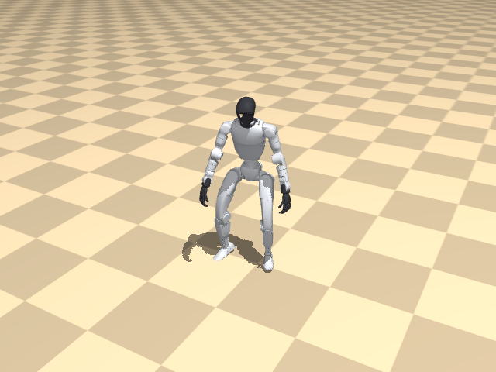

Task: In place motions

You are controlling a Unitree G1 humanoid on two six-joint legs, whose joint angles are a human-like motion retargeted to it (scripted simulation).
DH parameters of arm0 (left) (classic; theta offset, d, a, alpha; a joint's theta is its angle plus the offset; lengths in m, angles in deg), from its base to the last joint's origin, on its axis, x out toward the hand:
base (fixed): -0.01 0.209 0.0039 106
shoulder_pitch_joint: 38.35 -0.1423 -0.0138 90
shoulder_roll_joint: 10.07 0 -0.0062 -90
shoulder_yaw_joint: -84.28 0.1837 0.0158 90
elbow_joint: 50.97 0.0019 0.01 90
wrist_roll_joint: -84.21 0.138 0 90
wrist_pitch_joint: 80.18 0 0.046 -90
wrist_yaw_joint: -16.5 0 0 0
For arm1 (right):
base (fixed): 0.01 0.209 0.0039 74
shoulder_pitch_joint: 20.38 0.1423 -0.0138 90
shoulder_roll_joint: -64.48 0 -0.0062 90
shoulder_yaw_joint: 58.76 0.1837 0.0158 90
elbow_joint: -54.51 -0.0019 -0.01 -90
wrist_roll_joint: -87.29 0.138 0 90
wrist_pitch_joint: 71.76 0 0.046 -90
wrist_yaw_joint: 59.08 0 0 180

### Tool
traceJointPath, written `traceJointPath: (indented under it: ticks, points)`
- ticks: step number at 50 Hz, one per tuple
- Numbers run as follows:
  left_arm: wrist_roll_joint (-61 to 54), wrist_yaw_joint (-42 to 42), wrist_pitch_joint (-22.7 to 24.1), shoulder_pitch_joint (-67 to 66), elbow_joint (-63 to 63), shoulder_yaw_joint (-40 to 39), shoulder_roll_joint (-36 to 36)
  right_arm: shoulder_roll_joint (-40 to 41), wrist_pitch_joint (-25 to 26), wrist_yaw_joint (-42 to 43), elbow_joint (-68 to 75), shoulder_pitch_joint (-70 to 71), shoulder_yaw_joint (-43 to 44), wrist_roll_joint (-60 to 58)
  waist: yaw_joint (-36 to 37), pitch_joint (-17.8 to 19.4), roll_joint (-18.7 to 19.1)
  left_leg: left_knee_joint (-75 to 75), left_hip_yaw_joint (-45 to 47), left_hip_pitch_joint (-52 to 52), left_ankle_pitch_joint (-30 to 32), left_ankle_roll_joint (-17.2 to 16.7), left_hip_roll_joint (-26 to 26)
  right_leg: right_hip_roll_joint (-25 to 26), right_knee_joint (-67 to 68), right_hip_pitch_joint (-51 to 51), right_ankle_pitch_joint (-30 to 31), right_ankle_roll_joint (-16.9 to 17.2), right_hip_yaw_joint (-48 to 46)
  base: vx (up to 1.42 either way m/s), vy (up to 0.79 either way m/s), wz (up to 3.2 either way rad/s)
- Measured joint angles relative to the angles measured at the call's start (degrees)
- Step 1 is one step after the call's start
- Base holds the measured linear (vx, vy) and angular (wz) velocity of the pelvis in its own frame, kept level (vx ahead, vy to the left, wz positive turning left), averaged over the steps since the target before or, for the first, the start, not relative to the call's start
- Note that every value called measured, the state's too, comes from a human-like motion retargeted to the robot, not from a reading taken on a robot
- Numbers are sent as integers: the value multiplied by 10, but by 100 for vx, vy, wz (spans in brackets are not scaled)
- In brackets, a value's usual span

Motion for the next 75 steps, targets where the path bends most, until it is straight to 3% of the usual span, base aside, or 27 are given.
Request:
traceJointPath:
  ticks: [4, 9, 14, 19, 23, 30, 34, 37, 42, 46, 50, 55, 60, 70, 75]
  points:
    - [-5, -26, 6, 104, -18, -8, 46, -31, -6, -15, -45, 88, 11, 13, 5, -6, 10, 173, -20, -166, -37, 25, 46, 14, 119, -140, -13, 0, -16, -35, -7, -34]
    - [-22, -38, 20, 221, -47, 3, 80, -79, -24, -13, -81, 178, 22, 58, 5, 17, -10, 335, -23, -307, -40, 72, 20, -31, 276, -285, -41, 0, -8, -25, -2, 27]
    - [-34, -28, 29, 269, -55, -2, 78, -104, -33, 5, -91, 219, 16, 65, -9, 41, -20, 418, -11, -364, -33, 106, -6, -78, 372, -353, -63, 0, 2, -8, 2, 44]
    - [-30, 25, 33, 270, -52, -4, 89, -98, -12, 32, -96, 230, 5, 39, -19, 53, -20, 455, -11, -378, -38, 122, -7, -88, 412, -369, -66, 0, 7, -1, 0, 4]
    - [14, 119, 48, 243, -48, 1, 98, -84, -6, 47, -89, 212, 8, 13, -12, 50, -17, 426, -19, -353, -45, 111, 7, -69, 377, -336, -53, 0, -1, 5, -5, -25]
    - [41, 144, 52, 135, -51, 13, 92, -46, -8, 30, -61, 113, 14, -10, 3, 36, -6, 233, -32, -213, -26, 53, 22, -8, 189, -184, -14, 0, -10, 11, -7, -20]
    - [63, 188, 31, 23, -44, 18, 49, -14, 1, 45, -34, 8, 17, -34, -4, 20, -11, 31, -16, -67, 14, 22, -26, -13, 33, -56, 5, -4, 7, 29, 6, 30]
    - [64, 223, 30, -59, -11, 16, 6, 14, 9, 54, -20, -82, 32, -35, 2, 8, -5, -126, -12, 40, 58, -7, -45, -3, -83, 36, 13, -36, -8, 25, 0, 2]
    - [61, 242, 36, -207, 68, -10, -69, 53, 13, 90, 46, -224, 70, -47, -16, -18, 32, -310, -17, 193, 110, -63, -33, 40, -240, 193, 21, -96, -61, 38, 2, 29]
    - [74, 239, 14, -307, 115, -53, -106, 62, 44, 123, 124, -302, 102, -69, -59, -69, 46, -377, 3, 242, 130, -81, -35, 66, -303, 250, 14, -123, -116, 42, 8, 44]
    - [97, 228, -16, -382, 127, -98, -147, 69, 139, 88, 135, -386, 165, 0, -35, -116, 45, -366, -22, 227, 118, -70, -45, 50, -272, 210, 16, -105, -60, 24, 8, -39]
    - [90, 197, -1, -410, 123, -91, -140, 77, 107, 51, 135, -412, 191, 108, -29, -93, 43, -366, -2, 252, 114, -63, -47, 52, -279, 240, 16, -110, -89, 2, 1, -3]
    - [101, 176, -23, -410, 110, -92, -130, 69, 97, 28, 135, -392, 203, 82, -40, -115, 45, -366, -15, 245, 117, -63, -51, 52, -282, 241, 20, -107, -93, 6, 2, 17]
    - [49, 82, -22, -311, 50, -82, -100, 66, 62, 0, 54, -289, 105, 20, -49, -96, 36, -353, -19, 245, 119, -55, -56, 44, -275, 248, 25, -107, -100, 0, 0, 4]
    - [43, 73, -17, -226, 37, -59, -73, 74, 69, -11, 31, -202, 65, 25, -55, -67, 26, -318, -19, 226, 108, -42, -55, 34, -251, 238, 29, -95, -104, -10, -3, 10]
